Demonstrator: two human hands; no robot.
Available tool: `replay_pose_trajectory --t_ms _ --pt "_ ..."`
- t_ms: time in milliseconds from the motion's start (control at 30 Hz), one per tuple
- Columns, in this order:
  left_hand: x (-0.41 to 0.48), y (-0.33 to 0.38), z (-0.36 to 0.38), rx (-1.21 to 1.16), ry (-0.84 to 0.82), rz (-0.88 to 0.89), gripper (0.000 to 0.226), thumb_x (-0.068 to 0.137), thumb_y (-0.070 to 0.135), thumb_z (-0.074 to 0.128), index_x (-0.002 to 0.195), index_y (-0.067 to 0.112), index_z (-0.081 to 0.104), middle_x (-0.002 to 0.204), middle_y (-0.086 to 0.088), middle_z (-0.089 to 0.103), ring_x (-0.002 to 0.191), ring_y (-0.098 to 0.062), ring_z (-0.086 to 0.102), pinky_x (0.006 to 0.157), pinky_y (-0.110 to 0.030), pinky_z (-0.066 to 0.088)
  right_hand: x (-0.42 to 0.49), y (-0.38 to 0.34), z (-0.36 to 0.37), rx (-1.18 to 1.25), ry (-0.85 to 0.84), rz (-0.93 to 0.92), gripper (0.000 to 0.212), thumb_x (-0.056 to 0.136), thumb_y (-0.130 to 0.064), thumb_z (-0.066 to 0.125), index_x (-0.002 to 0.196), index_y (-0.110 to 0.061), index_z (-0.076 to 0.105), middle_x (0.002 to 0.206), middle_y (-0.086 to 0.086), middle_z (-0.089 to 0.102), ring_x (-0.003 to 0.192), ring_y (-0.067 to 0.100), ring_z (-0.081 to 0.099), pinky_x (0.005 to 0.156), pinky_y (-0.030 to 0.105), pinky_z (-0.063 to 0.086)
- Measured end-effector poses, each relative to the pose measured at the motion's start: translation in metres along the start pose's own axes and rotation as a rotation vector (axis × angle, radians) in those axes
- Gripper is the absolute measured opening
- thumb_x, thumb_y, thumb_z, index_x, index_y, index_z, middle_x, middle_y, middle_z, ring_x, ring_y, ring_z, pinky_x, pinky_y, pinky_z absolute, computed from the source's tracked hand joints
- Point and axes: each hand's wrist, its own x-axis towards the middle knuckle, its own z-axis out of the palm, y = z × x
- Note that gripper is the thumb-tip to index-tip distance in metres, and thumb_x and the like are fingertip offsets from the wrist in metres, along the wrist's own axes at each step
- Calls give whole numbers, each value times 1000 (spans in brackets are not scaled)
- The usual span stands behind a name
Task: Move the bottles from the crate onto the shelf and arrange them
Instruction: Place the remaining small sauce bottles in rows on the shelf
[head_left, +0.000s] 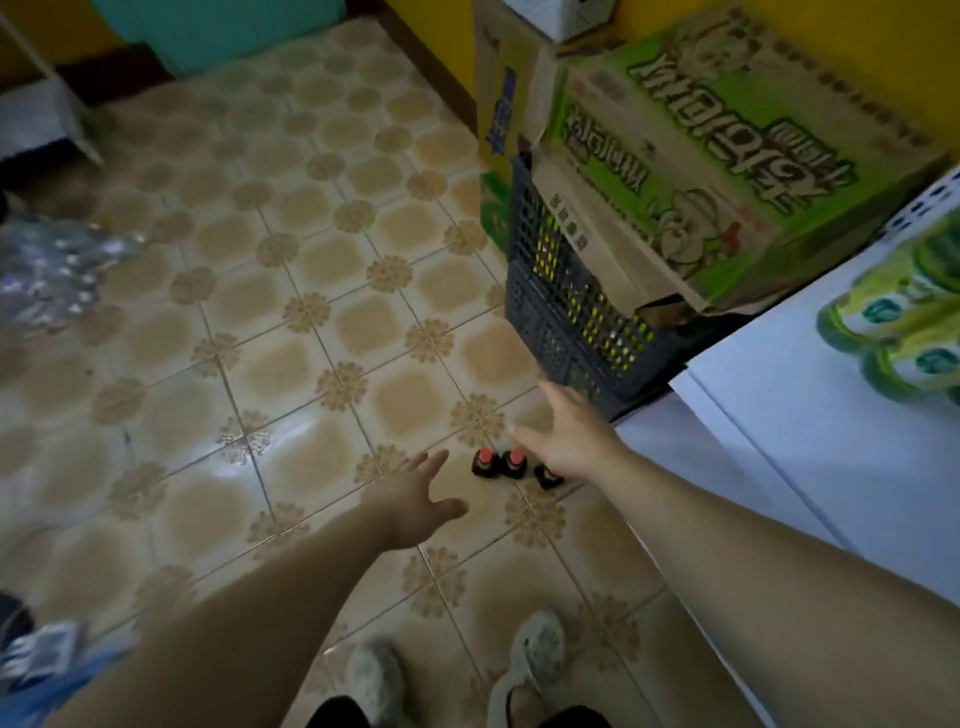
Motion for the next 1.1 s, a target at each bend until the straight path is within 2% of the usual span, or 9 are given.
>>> replay_pose_trajectory --t_ms 200,400,533,700,800,867,967,1067,1100 --pt "106 -54 34 -50 -133 -10 81 87 55 54 151 31 10 160 0 8 147 -21 9 118 -42 17 83 23 61 77 -21 101 78 90 -52 55 151 -22 18 157 -1 20 143 22 23 111 38 28" --pt "246 -124 102 -96 -212 -1 86 85 55 58 151 30 9 159 2 10 145 -21 16 115 -41 23 188 71 171 169 -29 207 78 89 -47 59 152 -24 18 157 -3 21 142 21 25 109 36 29" --pt "341 -158 162 -121 -229 10 95 81 47 67 151 26 7 159 0 10 145 -21 15 116 -38 23 260 123 243 27 -41 161 86 85 -51 62 152 -25 15 158 -1 21 145 23 17 114 39 22" --pt "422 -172 234 -213 -211 33 103 78 34 74 151 26 1 160 0 7 145 -21 17 114 -34 25 309 168 305 -238 -54 5 94 77 -63 64 150 -36 12 159 -7 19 148 22 4 118 48 0" --pt "447 -173 263 -280 -195 56 108 80 26 74 150 30 -8 160 1 7 144 -23 18 111 -34 27 320 176 322 -259 -37 -55 80 80 -61 62 147 -37 25 156 -9 29 148 17 1 117 47 -9" --pt "463 -171 273 -358 -187 70 108 81 21 73 149 31 -11 159 0 13 143 -24 23 111 -36 30 323 179 326 -248 -5 -66 60 85 -55 59 138 -37 40 153 -2 35 147 12 -1 116 42 -13" --pt "481 -165 279 -397 -156 114 103 80 17 72 151 28 -2 156 0 25 140 -24 30 111 -37 32 326 184 330 -235 42 -60 38 91 -46 55 127 -35 50 157 6 25 144 10 -2 114 35 -15" --pt "484 -162 273 -395 -101 128 88 85 19 68 152 25 11 151 -3 36 135 -25 37 105 -29 33 325 183 331 -275 52 -83 38 92 -46 54 127 -32 49 156 6 28 147 12 4 115 37 -16" --pt "481 -161 269 -385 -96 132 85 86 21 67 151 26 13 150 -3 37 134 -26 39 102 -27 34 323 181 329 -243 66 -87 37 92 -45 54 126 -30 50 154 5 33 147 13 10 116 37 -12"
